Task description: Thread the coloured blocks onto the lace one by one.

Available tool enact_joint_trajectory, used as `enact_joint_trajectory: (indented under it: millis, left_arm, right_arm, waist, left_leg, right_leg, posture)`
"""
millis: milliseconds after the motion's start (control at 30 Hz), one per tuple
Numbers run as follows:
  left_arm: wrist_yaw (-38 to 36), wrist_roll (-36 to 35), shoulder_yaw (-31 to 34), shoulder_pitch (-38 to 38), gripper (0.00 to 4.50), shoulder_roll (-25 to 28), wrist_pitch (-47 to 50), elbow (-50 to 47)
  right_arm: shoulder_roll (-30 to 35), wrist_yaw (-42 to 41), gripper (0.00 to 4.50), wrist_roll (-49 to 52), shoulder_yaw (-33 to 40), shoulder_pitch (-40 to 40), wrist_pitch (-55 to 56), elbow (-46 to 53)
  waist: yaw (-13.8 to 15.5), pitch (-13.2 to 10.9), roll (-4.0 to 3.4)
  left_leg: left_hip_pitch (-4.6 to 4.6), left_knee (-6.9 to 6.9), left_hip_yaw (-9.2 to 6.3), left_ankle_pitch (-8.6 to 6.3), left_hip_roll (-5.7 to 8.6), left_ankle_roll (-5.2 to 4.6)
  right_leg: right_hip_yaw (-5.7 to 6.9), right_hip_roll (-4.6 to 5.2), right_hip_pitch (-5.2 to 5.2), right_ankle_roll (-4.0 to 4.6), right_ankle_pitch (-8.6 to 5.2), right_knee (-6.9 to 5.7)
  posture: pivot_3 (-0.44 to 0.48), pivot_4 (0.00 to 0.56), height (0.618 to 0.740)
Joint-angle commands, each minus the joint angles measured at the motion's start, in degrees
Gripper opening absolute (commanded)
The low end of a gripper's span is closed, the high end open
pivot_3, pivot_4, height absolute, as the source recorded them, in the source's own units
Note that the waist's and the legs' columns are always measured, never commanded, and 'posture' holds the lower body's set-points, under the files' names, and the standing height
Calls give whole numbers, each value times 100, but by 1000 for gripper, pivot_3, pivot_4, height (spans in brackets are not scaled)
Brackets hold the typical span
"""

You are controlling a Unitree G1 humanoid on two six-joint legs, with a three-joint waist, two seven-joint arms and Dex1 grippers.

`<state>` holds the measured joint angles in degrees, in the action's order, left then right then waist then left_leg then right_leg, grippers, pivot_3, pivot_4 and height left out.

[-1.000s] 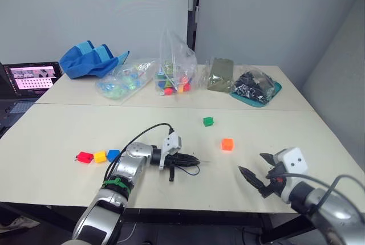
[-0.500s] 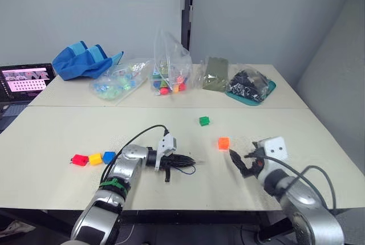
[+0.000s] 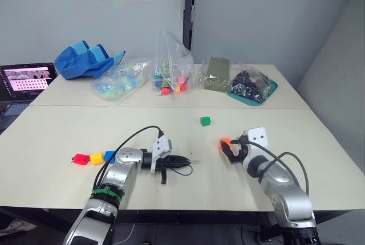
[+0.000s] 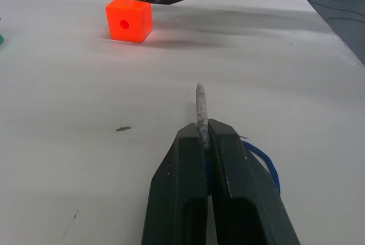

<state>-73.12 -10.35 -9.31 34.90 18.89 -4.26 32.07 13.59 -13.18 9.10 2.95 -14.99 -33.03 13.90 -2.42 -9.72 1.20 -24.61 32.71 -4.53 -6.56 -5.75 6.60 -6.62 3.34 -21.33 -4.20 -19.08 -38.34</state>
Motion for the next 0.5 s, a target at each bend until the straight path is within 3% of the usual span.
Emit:
enact_joint_trajectory:
  millis: [33,233,333,500]
  left_arm:
    - [47,-83,35,0,0,-14,74,-228]
    - [71,-83,33,64,0,-48,120,-214]
    - [74,-82,27,95,0,-66,133,-221]
    - [37,-138,22,104,0,-134,188,-278]
  right_arm:
    - [-157,125,4468,-65,-58,-132,304,-105]
    - [-366,247,4468,-138,-53,-331,724,-739]
    - [-476,300,3671,-66,6,-341,784,-762]
    - [-535,267,1969,2,-18,-33,653,-391]
  waist:
    - [-1,0,0]
    - [3,0,0]
    - [1,0,0]
    - [9,0,-1]
  left_leg:
    - [0,0,0,0,0,0]
    - [-1,0,0,0,0,0]
    - [-1,0,0,0,0,0]
    - [-2,-1,0,0,0,0]
  right_leg:
    - [0,0,0,0,0,0]
    - [0,0,0,0,0,0]
    - [0,0,-1,0,0,1]
    - [1,0,-1,0,0,1]
  posture:
    - [0,150,740]
    - [0,150,740]
    - [0,150,740]
    - [0,150,740]
